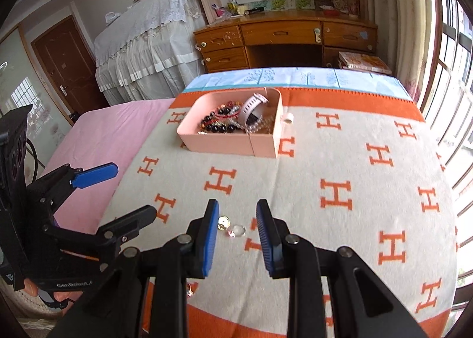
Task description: Organize jewelry
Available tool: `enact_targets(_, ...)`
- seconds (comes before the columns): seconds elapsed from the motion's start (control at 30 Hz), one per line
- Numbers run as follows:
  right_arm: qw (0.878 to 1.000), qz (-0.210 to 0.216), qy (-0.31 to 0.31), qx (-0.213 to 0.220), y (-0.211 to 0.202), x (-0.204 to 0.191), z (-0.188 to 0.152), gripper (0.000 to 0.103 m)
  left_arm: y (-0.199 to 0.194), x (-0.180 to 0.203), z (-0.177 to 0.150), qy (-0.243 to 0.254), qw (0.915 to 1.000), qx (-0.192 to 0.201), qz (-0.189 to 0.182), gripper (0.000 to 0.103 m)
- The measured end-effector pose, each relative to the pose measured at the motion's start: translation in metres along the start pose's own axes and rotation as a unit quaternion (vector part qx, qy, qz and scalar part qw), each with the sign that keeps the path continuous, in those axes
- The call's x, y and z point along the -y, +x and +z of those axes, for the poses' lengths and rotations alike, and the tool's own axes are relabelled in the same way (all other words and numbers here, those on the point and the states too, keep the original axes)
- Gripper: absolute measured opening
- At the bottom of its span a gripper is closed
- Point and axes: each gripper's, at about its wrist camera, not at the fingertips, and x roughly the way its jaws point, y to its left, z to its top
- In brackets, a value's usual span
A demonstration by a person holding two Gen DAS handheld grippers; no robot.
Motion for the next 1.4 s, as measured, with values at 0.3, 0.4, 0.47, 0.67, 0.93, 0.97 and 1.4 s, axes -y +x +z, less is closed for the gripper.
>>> enact_targets(0.3, 0.998, -0.005, 0.048, -0.027, 0.013, 0.025, -0.055, 0.027, 0.048, 0.025, -0.029, 0.021, 0.9941, -0.101, -0.032, 0.067)
enact_targets(0.4, 0.999, -0.004, 0.046, -0.029, 0.014, 0.023, -0.066, 0.027, 0.053, 0.031, -0.034, 0.029, 0.9921, -0.117, -0.035, 0.066)
enact_targets(0.47, 0.999, -0.002, 0.042, -0.03, 0.014, 0.022, -0.071, 0.027, 0.054, 0.034, -0.038, 0.037, 0.9908, -0.126, -0.033, 0.065)
enact_targets(0.67, 0.999, 0.005, 0.03, -0.031, 0.015, 0.016, -0.079, 0.027, 0.058, 0.036, -0.045, 0.041, 0.9875, -0.15, -0.027, 0.056)
enact_targets(0.93, 0.999, 0.011, 0.021, -0.042, 0.023, 0.014, -0.086, 0.027, 0.058, 0.035, -0.042, 0.023, 0.9816, -0.183, -0.049, 0.01)
enact_targets(0.97, 0.999, 0.012, 0.021, -0.044, 0.024, 0.014, -0.086, 0.027, 0.059, 0.033, -0.041, 0.017, 0.9809, -0.187, -0.051, 0.009)
enact_targets(1.4, 0.999, 0.008, -0.015, -0.041, 0.039, 0.001, -0.064, 0.027, 0.042, -0.031, -0.028, -0.113, 0.9793, -0.135, -0.099, 0.005)
